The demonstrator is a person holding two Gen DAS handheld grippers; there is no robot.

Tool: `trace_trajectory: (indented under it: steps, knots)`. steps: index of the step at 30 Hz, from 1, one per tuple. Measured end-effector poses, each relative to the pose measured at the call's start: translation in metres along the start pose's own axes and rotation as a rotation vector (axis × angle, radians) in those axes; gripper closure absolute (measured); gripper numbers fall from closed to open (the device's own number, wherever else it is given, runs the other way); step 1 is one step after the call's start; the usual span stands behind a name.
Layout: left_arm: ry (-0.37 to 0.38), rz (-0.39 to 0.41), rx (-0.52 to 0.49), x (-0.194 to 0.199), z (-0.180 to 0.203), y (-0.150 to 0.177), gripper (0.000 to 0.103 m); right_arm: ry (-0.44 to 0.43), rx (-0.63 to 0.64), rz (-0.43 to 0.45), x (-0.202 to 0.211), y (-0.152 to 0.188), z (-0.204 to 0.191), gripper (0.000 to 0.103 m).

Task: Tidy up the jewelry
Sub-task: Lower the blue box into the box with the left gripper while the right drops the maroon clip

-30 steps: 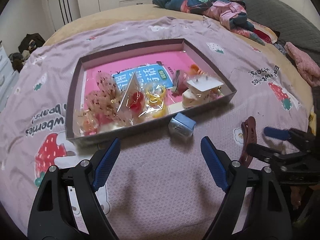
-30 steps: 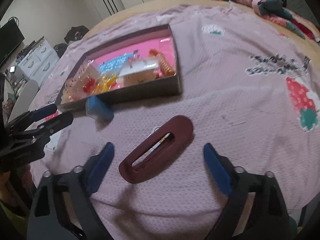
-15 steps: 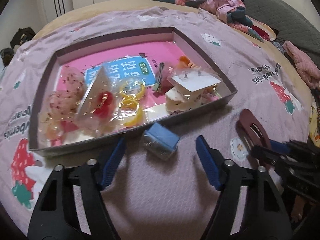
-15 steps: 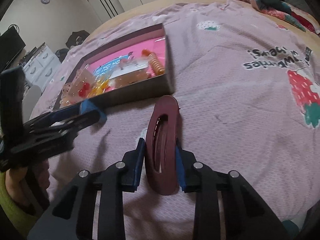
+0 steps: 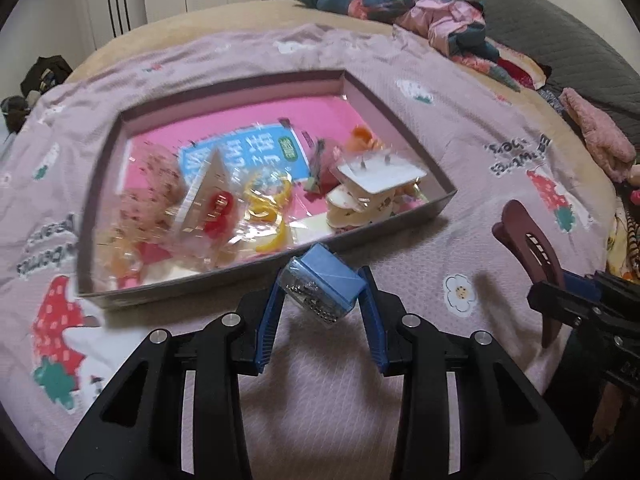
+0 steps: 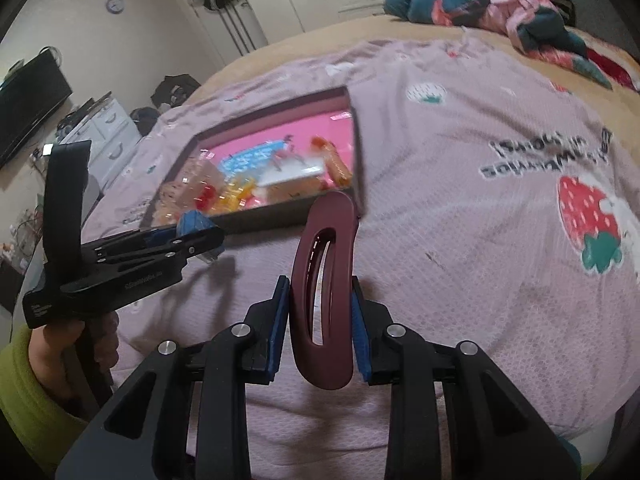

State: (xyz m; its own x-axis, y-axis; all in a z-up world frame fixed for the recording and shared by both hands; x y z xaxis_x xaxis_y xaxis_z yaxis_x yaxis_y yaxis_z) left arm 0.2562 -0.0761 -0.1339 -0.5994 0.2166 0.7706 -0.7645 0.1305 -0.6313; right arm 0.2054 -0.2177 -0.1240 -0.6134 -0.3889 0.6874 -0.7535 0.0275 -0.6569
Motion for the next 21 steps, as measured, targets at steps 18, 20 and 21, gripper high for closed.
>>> trace_trajectory:
  steps: [18,20,21]
  knots:
    - [-0.112,0.161,0.045,0.072,-0.079,-0.062,0.074,-0.068,0.183,0.088,-0.005,-0.096,-0.077,0.075]
    - [-0.126,0.162,0.051,0.069,-0.089,-0.068,0.074,-0.068,0.201,0.094,-0.010,-0.105,-0.082,0.075]
    - [-0.129,0.162,0.053,0.069,-0.092,-0.069,0.074,-0.066,0.210,0.094,-0.016,-0.111,-0.085,0.075]
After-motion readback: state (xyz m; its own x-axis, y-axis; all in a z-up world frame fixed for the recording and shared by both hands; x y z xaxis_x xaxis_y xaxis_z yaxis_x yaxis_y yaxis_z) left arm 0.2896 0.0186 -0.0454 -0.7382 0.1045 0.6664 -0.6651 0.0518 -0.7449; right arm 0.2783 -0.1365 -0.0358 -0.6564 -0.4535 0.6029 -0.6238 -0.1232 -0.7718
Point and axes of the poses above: each gripper's, at about its wrist camera, not at the fingertips, and x roughly against the way its jaws point, z to its right, y to its underside, the point moved 9 cm from there along -x, roughly the way its jaws point, and after that the axes turned 4 degrees about z, right-handed, at the moved point
